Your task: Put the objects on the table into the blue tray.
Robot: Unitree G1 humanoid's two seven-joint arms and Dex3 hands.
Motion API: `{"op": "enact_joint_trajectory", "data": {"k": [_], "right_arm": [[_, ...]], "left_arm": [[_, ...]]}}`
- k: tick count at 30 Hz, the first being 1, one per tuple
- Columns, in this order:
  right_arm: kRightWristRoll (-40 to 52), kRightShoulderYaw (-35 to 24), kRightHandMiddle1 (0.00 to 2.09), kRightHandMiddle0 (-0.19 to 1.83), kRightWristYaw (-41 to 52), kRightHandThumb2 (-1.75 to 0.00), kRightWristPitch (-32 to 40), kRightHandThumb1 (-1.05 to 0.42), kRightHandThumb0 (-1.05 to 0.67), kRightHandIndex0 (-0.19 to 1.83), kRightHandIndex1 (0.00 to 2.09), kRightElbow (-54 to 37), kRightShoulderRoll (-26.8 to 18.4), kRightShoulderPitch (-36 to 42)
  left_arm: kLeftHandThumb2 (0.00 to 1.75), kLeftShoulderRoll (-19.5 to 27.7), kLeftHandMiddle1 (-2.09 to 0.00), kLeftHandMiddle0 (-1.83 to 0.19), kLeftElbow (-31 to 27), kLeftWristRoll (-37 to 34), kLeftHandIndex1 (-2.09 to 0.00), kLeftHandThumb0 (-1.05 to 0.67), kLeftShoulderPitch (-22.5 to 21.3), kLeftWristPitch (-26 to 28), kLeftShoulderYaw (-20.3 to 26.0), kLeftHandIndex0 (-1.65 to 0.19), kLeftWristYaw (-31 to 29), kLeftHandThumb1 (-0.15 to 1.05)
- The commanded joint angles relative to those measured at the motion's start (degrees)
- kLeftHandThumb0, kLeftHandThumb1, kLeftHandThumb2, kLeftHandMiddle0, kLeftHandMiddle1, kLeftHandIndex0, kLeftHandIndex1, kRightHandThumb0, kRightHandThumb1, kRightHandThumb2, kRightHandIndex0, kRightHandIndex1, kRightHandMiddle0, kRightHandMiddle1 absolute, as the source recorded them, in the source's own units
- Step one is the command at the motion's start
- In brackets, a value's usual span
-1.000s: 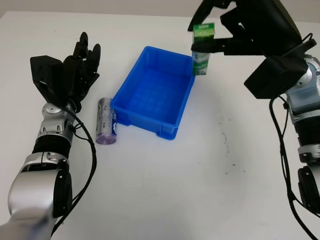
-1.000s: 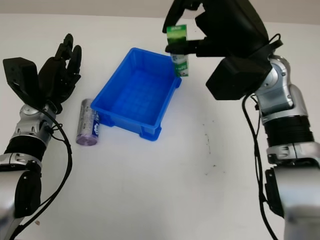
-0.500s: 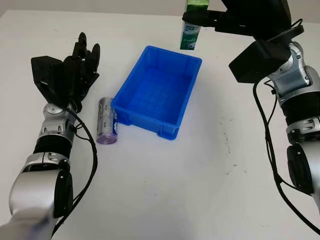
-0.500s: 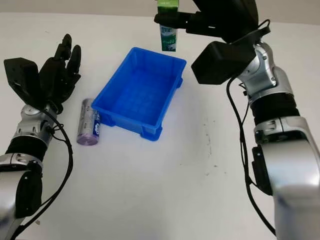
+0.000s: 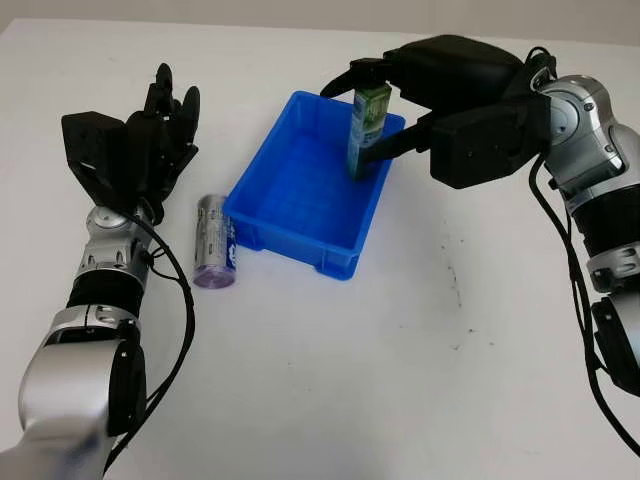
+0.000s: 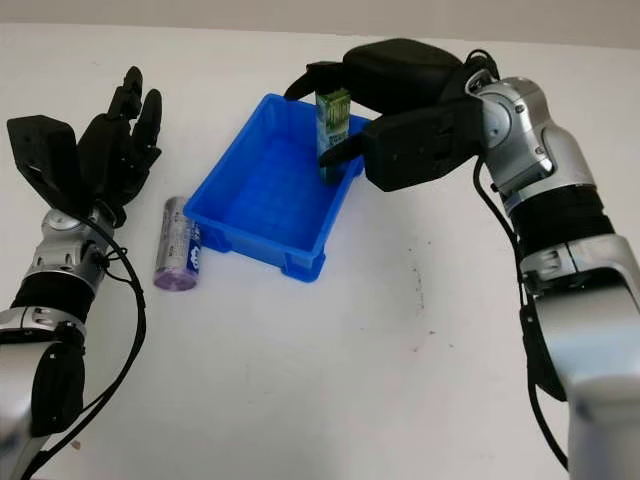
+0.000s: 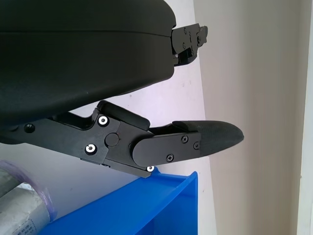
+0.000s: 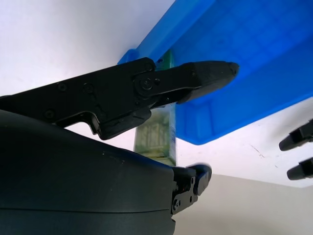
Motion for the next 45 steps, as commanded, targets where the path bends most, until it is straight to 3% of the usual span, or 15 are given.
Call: {"op": "enact_joint_trajectory", "data": {"k": [1,12,18,25,34,38,45], "right_arm": [[1.65,-1.69,0.03,-0.12,-0.55,-0.28,-0.11,-1.05,-0.83,-0.19,0.01,-2.08,-0.34,1.11],[11.27,-11.20,0.03,-0.16,-13.06,-0.65,-1.17,-1.05,-0.86,-0.17,0.05,-2.19,3.01,4.69],[18.70,-18.03,0.03,-0.18,-18.73,-0.68,0.22,-1.05,-0.78,-0.19,0.01,1.67,5.24,5.67],[28.38,-24.88,0.00,-0.19,-18.44,-0.66,11.16,-1.05,-0.80,-0.19,0.00,2.56,6.54,8.31],[30.50,-25.78,0.00,-0.19,-16.15,-0.75,19.62,-1.05,-0.69,-0.19,0.00,-2.17,7.64,17.13],[30.42,-25.77,0.00,-0.19,-16.20,-0.74,21.47,-1.05,-0.71,-0.19,0.00,-5.58,8.34,19.71],[29.68,-25.70,0.00,-0.19,-16.73,-0.73,24.43,-1.05,-0.72,-0.19,0.00,-7.63,8.62,20.92]], "left_arm": [[0.58,-0.15,0.00,0.19,-0.84,0.28,0.00,-0.66,0.39,-0.43,-0.38,0.19,-0.20,1.05],[0.57,-0.20,0.00,0.19,-0.57,0.30,0.00,-0.67,0.42,-0.47,-0.53,0.19,-0.14,1.05],[0.57,-0.26,0.00,0.19,-0.36,0.35,0.00,-0.68,0.33,-0.31,-0.51,0.19,0.17,1.05],[0.56,-0.03,0.00,0.19,-0.28,0.91,0.00,-0.70,0.27,-0.45,-0.90,0.19,0.12,1.05],[0.53,0.18,0.00,0.19,-0.36,1.01,0.00,-0.73,0.39,-0.16,-1.00,0.19,-0.37,1.05],[0.52,2.32,0.00,0.19,-1.87,1.63,0.00,-0.73,1.44,-1.01,-1.50,0.19,-3.18,1.05],[0.40,11.61,-0.02,0.19,-7.63,3.95,-0.04,-0.79,4.15,-3.70,-3.04,0.16,-12.95,1.05]]}}
